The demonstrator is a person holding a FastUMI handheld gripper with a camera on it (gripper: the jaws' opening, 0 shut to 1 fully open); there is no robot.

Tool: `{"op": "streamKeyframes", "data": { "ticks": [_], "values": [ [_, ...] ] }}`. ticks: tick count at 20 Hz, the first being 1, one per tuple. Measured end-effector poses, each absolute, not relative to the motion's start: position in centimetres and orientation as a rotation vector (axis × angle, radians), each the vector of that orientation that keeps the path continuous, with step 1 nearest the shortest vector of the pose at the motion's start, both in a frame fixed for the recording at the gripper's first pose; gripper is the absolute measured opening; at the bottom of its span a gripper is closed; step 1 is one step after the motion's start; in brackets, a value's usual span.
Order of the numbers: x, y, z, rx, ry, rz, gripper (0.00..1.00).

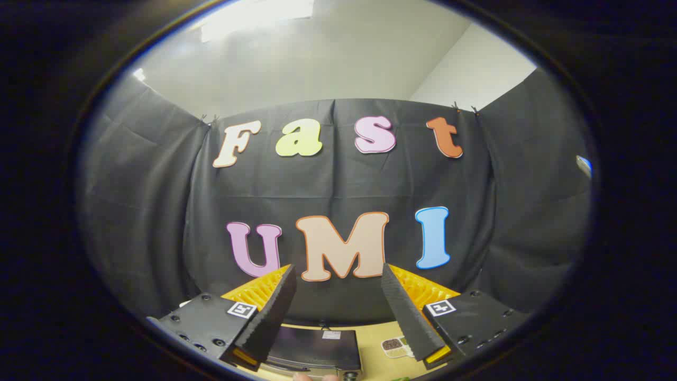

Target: Open the toaster oven, put the food inside, and close the toaster oven door.

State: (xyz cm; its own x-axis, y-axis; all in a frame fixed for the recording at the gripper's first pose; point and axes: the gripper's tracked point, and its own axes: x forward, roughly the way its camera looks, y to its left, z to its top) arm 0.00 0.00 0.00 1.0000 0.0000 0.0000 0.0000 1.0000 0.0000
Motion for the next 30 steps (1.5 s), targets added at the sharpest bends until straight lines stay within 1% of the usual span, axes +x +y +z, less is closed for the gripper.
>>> {"op": "streamKeyframes", "data": {
  "ticks": [12,19,27,30],
  "values": [
    [1.2,1.5,-3.6,-0.009,0.059,0.016,1.0],
    [1.5,3.9,-11.6,-0.039,0.155,0.002,1.0],
    [1.2,7.1,-18.5,0.023,0.22,-0.027,1.0],
    [1.3,8.4,-22.1,0.024,0.266,-0.023,1.0]
  ]
}}
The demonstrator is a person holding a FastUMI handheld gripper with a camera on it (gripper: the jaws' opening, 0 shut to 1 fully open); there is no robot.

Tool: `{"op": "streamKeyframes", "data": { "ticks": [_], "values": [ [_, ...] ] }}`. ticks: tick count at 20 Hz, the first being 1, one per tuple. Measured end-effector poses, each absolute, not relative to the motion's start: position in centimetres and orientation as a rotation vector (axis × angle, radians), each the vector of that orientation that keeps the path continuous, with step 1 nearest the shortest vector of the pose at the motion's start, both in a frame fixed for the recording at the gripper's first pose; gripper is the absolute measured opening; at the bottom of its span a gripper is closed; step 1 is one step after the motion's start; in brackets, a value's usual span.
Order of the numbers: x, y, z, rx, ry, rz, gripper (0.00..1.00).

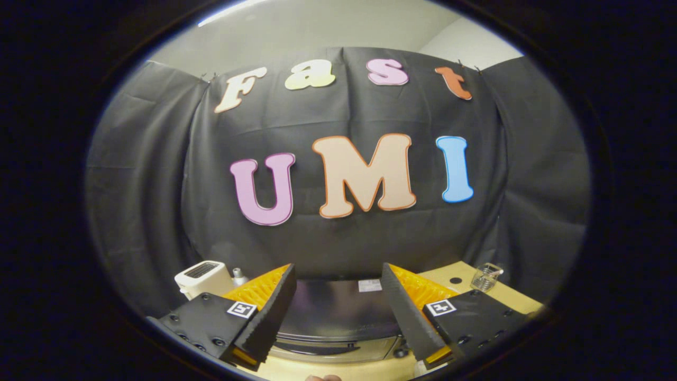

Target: Open the toaster oven, put the food inside, and close the toaster oven door.

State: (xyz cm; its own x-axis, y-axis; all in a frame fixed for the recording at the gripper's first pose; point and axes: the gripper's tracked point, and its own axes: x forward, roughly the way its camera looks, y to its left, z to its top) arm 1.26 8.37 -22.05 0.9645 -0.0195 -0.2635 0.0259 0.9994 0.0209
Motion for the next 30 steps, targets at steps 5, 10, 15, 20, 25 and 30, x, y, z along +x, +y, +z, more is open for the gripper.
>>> {"op": "streamKeyframes", "data": {
  "ticks": [5,10,15,20,25,30],
  "values": [
    [1.1,9.2,-27.6,0.024,0.328,-0.057,1.0],
    [0.4,10.2,-32.0,0.035,0.408,-0.062,1.0],
    [-0.7,10.8,-35.1,0.015,0.474,-0.051,1.0],
    [-0.9,10.9,-35.1,-0.017,0.462,-0.043,1.0],
    [-2.1,11.0,-35.0,-0.029,0.454,-0.033,1.0],
    [-3.9,11.0,-34.7,-0.039,0.456,-0.034,1.0]
  ]
}}
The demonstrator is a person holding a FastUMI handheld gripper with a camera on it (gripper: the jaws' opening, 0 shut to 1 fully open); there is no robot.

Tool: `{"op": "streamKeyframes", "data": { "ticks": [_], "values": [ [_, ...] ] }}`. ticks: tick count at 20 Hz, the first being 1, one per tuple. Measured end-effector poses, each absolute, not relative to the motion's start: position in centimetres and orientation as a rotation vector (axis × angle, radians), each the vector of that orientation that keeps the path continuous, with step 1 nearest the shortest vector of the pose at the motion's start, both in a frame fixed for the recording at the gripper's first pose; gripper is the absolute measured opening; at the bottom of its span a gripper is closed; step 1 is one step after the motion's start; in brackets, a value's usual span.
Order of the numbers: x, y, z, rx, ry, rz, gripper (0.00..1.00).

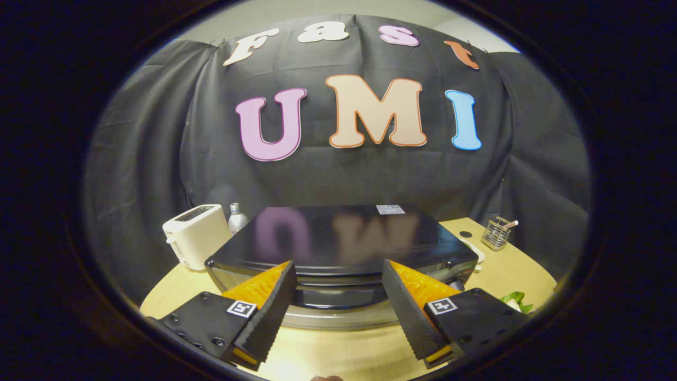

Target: Open the toaster oven, put the food inside, and close the toaster oven door.

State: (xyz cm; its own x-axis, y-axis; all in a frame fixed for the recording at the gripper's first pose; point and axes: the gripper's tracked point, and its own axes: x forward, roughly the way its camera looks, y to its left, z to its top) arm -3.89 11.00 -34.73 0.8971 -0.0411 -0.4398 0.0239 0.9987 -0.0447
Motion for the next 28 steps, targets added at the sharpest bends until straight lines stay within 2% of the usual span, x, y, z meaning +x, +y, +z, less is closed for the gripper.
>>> {"op": "streamKeyframes", "data": {
  "ticks": [12,20,28],
  "values": [
    [-10.5,10.7,-35.6,-0.05,0.52,-0.019,1.0],
    [-16.6,10.6,-39.7,-0.077,0.673,0.003,1.0],
    [-19.1,10.2,-45.4,-0.059,0.832,0.008,1.0]
  ]
}}
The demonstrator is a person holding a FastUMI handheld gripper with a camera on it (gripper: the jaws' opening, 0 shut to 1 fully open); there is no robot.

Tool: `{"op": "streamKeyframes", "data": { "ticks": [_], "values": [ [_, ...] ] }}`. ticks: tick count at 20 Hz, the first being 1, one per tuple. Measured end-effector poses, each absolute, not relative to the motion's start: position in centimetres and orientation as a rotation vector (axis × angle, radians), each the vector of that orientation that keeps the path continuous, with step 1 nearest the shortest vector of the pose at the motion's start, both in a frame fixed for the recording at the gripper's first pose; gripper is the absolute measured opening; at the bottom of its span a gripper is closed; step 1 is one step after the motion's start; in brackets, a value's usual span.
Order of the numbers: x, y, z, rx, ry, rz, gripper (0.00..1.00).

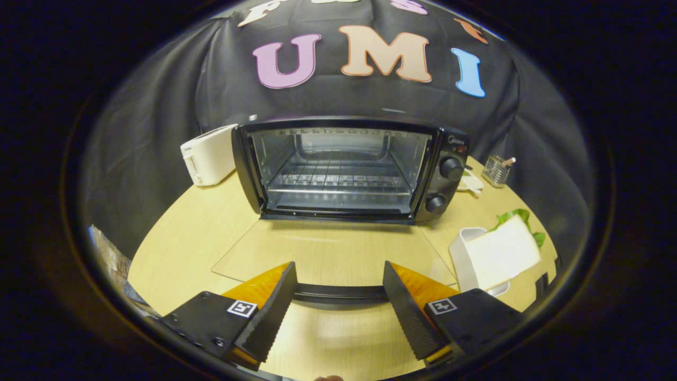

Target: Open the toaster oven, put the food inside, and close the toaster oven door.

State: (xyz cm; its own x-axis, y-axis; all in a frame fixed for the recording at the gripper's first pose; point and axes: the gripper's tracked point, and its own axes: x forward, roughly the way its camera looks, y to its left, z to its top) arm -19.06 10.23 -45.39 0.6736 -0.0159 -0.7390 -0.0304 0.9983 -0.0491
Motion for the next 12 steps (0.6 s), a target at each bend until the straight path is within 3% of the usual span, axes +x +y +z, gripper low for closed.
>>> {"op": "streamKeyframes", "data": {
  "ticks": [12],
  "values": [
    [-19.2,9.0,-46.6,-0.061,0.9,0.049,1.0]
  ]
}}
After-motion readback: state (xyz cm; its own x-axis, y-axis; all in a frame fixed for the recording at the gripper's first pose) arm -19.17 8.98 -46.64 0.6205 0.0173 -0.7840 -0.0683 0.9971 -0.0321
